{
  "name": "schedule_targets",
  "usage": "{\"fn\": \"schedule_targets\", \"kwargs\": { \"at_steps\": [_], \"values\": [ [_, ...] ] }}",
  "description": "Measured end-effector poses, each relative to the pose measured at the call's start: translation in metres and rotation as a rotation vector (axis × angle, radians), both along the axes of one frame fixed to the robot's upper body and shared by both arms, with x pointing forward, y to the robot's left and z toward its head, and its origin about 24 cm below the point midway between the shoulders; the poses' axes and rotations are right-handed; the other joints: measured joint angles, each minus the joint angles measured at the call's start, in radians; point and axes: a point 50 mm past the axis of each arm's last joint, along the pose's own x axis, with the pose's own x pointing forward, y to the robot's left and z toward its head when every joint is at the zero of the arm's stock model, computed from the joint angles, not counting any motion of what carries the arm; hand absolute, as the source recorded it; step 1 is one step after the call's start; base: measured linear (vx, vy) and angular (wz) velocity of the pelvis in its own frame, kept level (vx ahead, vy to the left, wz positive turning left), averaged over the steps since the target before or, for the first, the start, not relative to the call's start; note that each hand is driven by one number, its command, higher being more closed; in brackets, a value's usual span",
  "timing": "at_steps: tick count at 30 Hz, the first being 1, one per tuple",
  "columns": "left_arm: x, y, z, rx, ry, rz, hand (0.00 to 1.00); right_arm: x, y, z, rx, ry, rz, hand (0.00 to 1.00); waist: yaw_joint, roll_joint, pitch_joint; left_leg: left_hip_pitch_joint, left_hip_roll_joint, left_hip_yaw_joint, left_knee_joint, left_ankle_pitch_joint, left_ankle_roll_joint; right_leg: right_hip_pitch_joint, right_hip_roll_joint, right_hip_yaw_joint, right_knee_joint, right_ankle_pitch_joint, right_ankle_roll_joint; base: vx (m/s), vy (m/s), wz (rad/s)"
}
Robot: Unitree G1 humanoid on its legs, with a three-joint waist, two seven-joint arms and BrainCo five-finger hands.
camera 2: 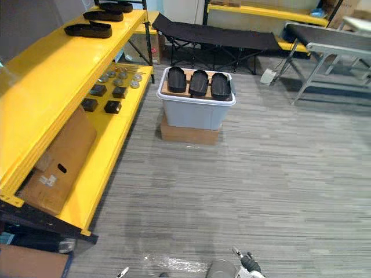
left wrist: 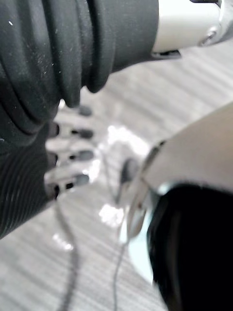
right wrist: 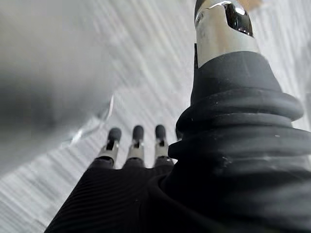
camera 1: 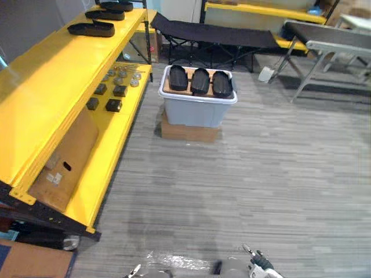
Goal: Walk over and take plastic housings, then place them on the shelf
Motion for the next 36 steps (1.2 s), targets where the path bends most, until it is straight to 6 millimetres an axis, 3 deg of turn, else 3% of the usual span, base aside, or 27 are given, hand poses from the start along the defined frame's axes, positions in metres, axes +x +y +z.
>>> {"fn": "schedule_targets", "kwargs": {
  "at_steps": [1, 3, 5, 6, 7, 8, 9, 10, 11, 12, 14, 16, 17, 18, 19, 21, 22, 23, 24, 25, 26, 28, 29, 30, 31, 33, 36],
  "values": [
    [0.003, 0.001, 0.001, 0.006, -0.021, 0.019, 0.00, 0.000, -0.001, 0.000, 0.006, -0.002, 0.005, 0.00, 0.001, -0.001, 0.001, -0.002, 0.016, 0.004, 0.050, -0.041, -0.019, -0.017, 0.010, 0.000, -0.044, 0.047, -0.002, 0.33, -0.070, -0.10],
    [0.005, 0.000, 0.001, -0.002, -0.049, 0.054, 0.00, -0.001, -0.004, 0.000, 0.004, 0.004, 0.031, 0.00, 0.001, -0.001, 0.001, 0.002, 0.027, 0.002, 0.133, -0.119, -0.044, -0.020, 0.009, 0.006, -0.061, 0.077, -0.011, 0.31, -0.111, 0.02],
    [0.011, -0.004, 0.003, -0.031, -0.090, 0.086, 0.00, -0.006, -0.009, -0.001, -0.003, 0.030, 0.054, 0.00, 0.000, 0.004, 0.000, -0.003, 0.048, -0.018, 0.229, -0.214, -0.074, -0.032, 0.010, 0.032, -0.012, 0.091, -0.048, 0.34, -0.187, 0.23],
    [0.010, -0.011, 0.001, -0.051, -0.090, 0.096, 0.00, -0.009, -0.016, 0.000, -0.017, 0.047, 0.069, 0.00, -0.003, 0.035, -0.002, -0.005, 0.084, -0.032, 0.281, -0.269, -0.098, -0.051, 0.014, 0.027, 0.084, 0.096, -0.085, 0.43, -0.260, 0.32],
    [0.001, -0.021, -0.002, -0.079, -0.063, 0.148, 0.00, -0.011, -0.025, 0.001, -0.029, 0.065, 0.074, 0.00, -0.013, 0.085, -0.023, -0.007, 0.143, -0.037, 0.315, -0.293, -0.123, -0.060, 0.045, 0.005, 0.148, 0.034, -0.101, 0.46, -0.270, 0.31],
    [-0.005, -0.023, -0.003, -0.089, -0.049, 0.182, 0.00, -0.010, -0.026, 0.001, -0.028, 0.066, 0.075, 0.00, -0.010, 0.088, -0.035, -0.037, 0.154, -0.046, 0.393, -0.292, -0.124, -0.058, 0.055, -0.004, 0.152, 0.001, -0.107, 0.63, -0.343, 0.11],
    [-0.006, -0.029, -0.004, -0.125, -0.059, 0.273, 0.00, -0.007, -0.032, 0.002, -0.037, 0.069, 0.079, 0.00, -0.009, 0.107, -0.027, -0.143, 0.205, -0.056, 0.617, -0.241, -0.152, -0.044, 0.075, -0.009, 0.155, -0.014, -0.126, 0.54, -0.280, -0.04],
    [-0.010, -0.035, -0.006, -0.172, -0.044, 0.349, 0.00, -0.002, -0.035, 0.004, -0.044, 0.059, 0.074, 0.00, 0.002, 0.137, -0.007, -0.237, 0.255, -0.080, 0.844, -0.192, -0.149, 0.016, 0.109, -0.015, 0.106, -0.022, -0.137, 0.65, -0.306, -0.12],
    [-0.015, -0.040, -0.007, -0.197, -0.027, 0.388, 0.00, -0.002, -0.038, 0.004, -0.049, 0.060, 0.065, 0.00, 0.005, 0.150, 0.001, -0.271, 0.265, -0.097, 0.927, -0.195, -0.149, 0.057, 0.128, -0.015, 0.072, -0.022, -0.137, 0.54, -0.195, -0.14],
    [-0.025, -0.049, -0.009, -0.236, 0.000, 0.477, 0.00, -0.003, -0.041, 0.004, -0.050, 0.064, 0.043, 0.00, 0.010, 0.162, 0.008, -0.316, 0.241, -0.124, 1.016, -0.196, -0.155, 0.144, 0.146, -0.011, 0.010, -0.021, -0.136, 0.54, -0.169, -0.18],
    [-0.038, -0.052, -0.010, -0.264, 0.000, 0.582, 0.00, -0.002, -0.039, 0.004, -0.046, 0.060, 0.039, 0.00, 0.030, 0.151, 0.011, -0.365, 0.172, -0.121, 0.978, -0.200, -0.147, 0.243, 0.144, 0.010, -0.066, -0.020, -0.135, 0.44, -0.095, -0.30],
    [-0.041, -0.052, -0.009, -0.279, -0.017, 0.632, 0.00, 0.009, -0.039, 0.006, -0.051, 0.030, 0.032, 0.00, 0.049, 0.137, 0.016, -0.456, 0.113, -0.094, 0.750, -0.202, -0.120, 0.300, 0.134, 0.014, -0.125, -0.020, -0.134, 0.46, -0.042, -0.31],
    [-0.041, -0.049, -0.009, -0.278, -0.027, 0.651, 0.00, 0.016, -0.038, 0.008, -0.049, 0.003, 0.013, 0.00, 0.056, 0.124, 0.023, -0.497, 0.093, -0.082, 0.577, -0.165, -0.091, 0.322, 0.120, 0.009, -0.151, -0.023, -0.124, 0.29, 0.031, -0.24],
    [-0.042, -0.047, -0.009, -0.273, -0.032, 0.661, 0.00, 0.018, -0.037, 0.009, -0.047, -0.007, 0.003, 0.00, 0.062, 0.110, 0.031, -0.512, 0.082, -0.084, 0.505, -0.131, -0.079, 0.339, 0.106, 0.006, -0.162, -0.035, -0.103, 0.42, 0.084, -0.17],
    [-0.045, -0.045, -0.009, -0.266, -0.033, 0.671, 0.00, 0.016, -0.037, 0.008, -0.049, -0.007, -0.004, 0.00, 0.065, 0.096, 0.042, -0.535, 0.077, -0.089, 0.376, -0.059, -0.073, 0.385, 0.091, 0.000, -0.187, -0.047, -0.078, 0.36, 0.100, -0.01],
    [-0.053, -0.045, -0.009, -0.258, -0.022, 0.645, 0.00, 0.002, -0.041, 0.006, -0.057, 0.024, -0.011, 0.00, 0.067, 0.096, 0.043, -0.552, 0.093, -0.087, 0.233, 0.009, -0.101, 0.465, 0.087, -0.017, -0.225, -0.085, -0.037, 0.44, 0.194, 0.26],
    [-0.055, -0.045, -0.009, -0.254, -0.020, 0.646, 0.00, -0.009, -0.039, 0.003, -0.054, 0.053, -0.016, 0.00, 0.069, 0.089, 0.045, -0.567, 0.109, -0.068, 0.273, 0.103, -0.088, 0.518, 0.082, -0.029, -0.225, -0.127, -0.015, 0.56, 0.317, 0.34],
    [-0.057, -0.042, -0.009, -0.245, -0.024, 0.646, 0.00, -0.013, -0.035, 0.001, -0.041, 0.064, -0.018, 0.00, 0.076, 0.059, 0.042, -0.567, 0.094, -0.040, 0.308, 0.158, -0.054, 0.538, 0.054, -0.032, -0.213, -0.161, -0.023, 0.50, 0.293, 0.16],
    [-0.059, -0.034, -0.007, -0.231, -0.045, 0.658, 0.00, -0.012, -0.029, 0.000, -0.026, 0.060, -0.017, 0.00, 0.091, 0.026, 0.036, -0.574, 0.073, -0.017, 0.347, 0.160, -0.038, 0.537, 0.014, -0.032, -0.182, -0.199, -0.061, 0.52, 0.260, 0.04],
    [-0.056, -0.025, -0.006, -0.206, -0.056, 0.636, 0.00, -0.013, -0.023, -0.001, -0.014, 0.065, -0.013, 0.00, 0.091, -0.016, 0.026, -0.585, 0.040, -0.014, 0.376, 0.132, 0.007, 0.516, -0.026, -0.022, -0.107, -0.191, -0.075, 0.42, 0.187, 0.14],
    [-0.050, -0.021, -0.006, -0.194, -0.067, 0.612, 0.00, -0.011, -0.021, -0.001, -0.009, 0.061, -0.009, 0.00, 0.085, -0.026, 0.028, -0.585, 0.025, -0.018, 0.384, 0.126, 0.021, 0.495, -0.050, -0.016, -0.045, -0.166, -0.053, 0.53, 0.265, 0.38],
    [-0.030, -0.009, -0.003, -0.167, -0.129, 0.560, 0.00, -0.007, -0.013, -0.002, 0.018, 0.049, -0.001, 0.00, 0.090, -0.045, 0.035, -0.528, -0.018, -0.023, 0.354, 0.084, 0.067, 0.323, -0.147, 0.080, 0.357, -0.052, 0.034, 0.58, 0.319, 0.36],
    [-0.025, -0.007, -0.002, -0.159, -0.145, 0.552, 0.00, -0.006, -0.009, -0.003, 0.027, 0.048, 0.001, 0.00, 0.085, -0.046, 0.037, -0.499, -0.029, -0.031, 0.332, 0.080, 0.062, 0.281, -0.165, 0.090, 0.449, -0.052, 0.047, 0.58, 0.274, 0.15],
    [-0.013, -0.008, -0.001, -0.155, -0.184, 0.533, 0.00, -0.006, -0.005, -0.004, 0.031, 0.053, 0.023, 0.00, 0.083, -0.039, 0.043, -0.418, -0.034, -0.035, 0.281, 0.075, 0.061, 0.224, -0.189, 0.072, 0.555, -0.081, 0.035, 0.45, 0.193, 0.02],
    [-0.004, -0.007, 0.002, -0.150, -0.222, 0.497, 0.00, -0.004, -0.005, -0.003, 0.009, 0.041, 0.050, 0.00, 0.079, -0.024, 0.046, -0.346, -0.034, -0.030, 0.238, 0.073, 0.060, 0.194, -0.195, 0.036, 0.552, -0.121, 0.033, 0.40, 0.153, -0.04],
    [0.017, -0.006, 0.007, -0.154, -0.283, 0.468, 0.00, 0.000, -0.003, -0.002, -0.001, 0.030, 0.076, 0.00, 0.067, -0.024, 0.042, -0.279, -0.030, -0.033, 0.195, 0.067, 0.060, 0.155, -0.183, -0.018, 0.430, -0.153, 0.025, 0.39, 0.076, 0.01],
    [0.048, -0.002, 0.016, -0.158, -0.358, 0.438, 0.00, 0.007, -0.002, 0.000, -0.014, 0.014, 0.086, 0.00, 0.063, -0.009, 0.036, -0.262, 0.016, -0.039, 0.191, 0.025, 0.027, 0.067, -0.097, 0.023, 0.095, -0.119, 0.055, 0.26, -0.025, -0.02]
  ]
}}
